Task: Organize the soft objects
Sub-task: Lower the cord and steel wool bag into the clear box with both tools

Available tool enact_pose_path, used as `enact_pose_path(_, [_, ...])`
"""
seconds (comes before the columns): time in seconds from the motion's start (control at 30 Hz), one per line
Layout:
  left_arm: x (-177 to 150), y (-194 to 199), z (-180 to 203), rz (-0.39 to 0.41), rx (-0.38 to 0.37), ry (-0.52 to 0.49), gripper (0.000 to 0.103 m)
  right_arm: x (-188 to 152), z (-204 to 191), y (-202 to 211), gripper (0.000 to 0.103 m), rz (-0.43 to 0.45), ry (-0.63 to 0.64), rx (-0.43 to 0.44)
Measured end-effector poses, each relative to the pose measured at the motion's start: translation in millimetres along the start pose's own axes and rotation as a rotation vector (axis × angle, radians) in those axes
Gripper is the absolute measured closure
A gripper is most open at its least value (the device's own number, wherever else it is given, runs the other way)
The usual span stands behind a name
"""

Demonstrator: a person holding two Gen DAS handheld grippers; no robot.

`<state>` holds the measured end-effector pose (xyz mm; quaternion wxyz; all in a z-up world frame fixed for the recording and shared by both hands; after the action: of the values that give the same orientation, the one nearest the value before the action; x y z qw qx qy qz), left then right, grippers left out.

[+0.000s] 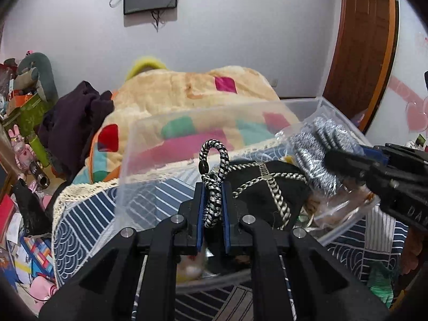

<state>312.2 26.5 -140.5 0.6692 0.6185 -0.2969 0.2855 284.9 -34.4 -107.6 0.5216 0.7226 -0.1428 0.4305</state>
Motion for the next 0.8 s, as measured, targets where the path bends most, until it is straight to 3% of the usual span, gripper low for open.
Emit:
enact_pose_path(0.13, [0.5,-4.9,-2.1,-0.013,-0.019,0.023,0.092,0.0,-1.2,1.8,0.081,-0.004,0.045,-0.026])
enact_pose_path(0.23, [0.5,-1.8,-2.6,-0.012,-0.009,0.014,0.085,1.6,-1.5,5.6,0.081,-0.006,0.064,-0.045])
enact_pose_path(0.3, [0.4,2.0,-2.4,-0.007,-0.003,0.009,0.066,2.0,-2.3,7.7,0.080,-0.009,0.074,-0.050])
enact_pose_path(0.4, [0.6,12.0,-1.5,0.013,0.013,-0.003,0.048,1.2,-5.0,14.1,0.071,-0.007,0.092,-0.064])
enact_pose_path(0.53, [2.3,30.2,2.3,0.043,0.016,-0.015,0.041,5.6,-8.2,30.4,0.057,0.040,0.102,-0.062])
enact_pose_path(0.63, [5.4,51.5,6.3,0.080,0.011,-0.023,0.035,12.6,-6.1,54.2,0.040,0.111,0.089,-0.067])
enact_pose_path(0.8, [9.9,92.8,10.4,0.162,0.002,-0.016,0.012,25.3,-6.4,91.2,0.025,0.208,0.071,-0.063])
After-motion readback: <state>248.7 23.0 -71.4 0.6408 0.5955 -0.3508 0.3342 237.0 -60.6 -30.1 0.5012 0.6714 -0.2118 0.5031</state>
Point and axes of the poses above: each gripper's, at about its wrist camera, not at the fingertips, and y roughly against the way its jaws point, z to its right, x to its top, the point moved 9 cm from there along -y, roughly the way its jaws point, and after that the axes turned 1 degree about z, right-handed, at the moved point
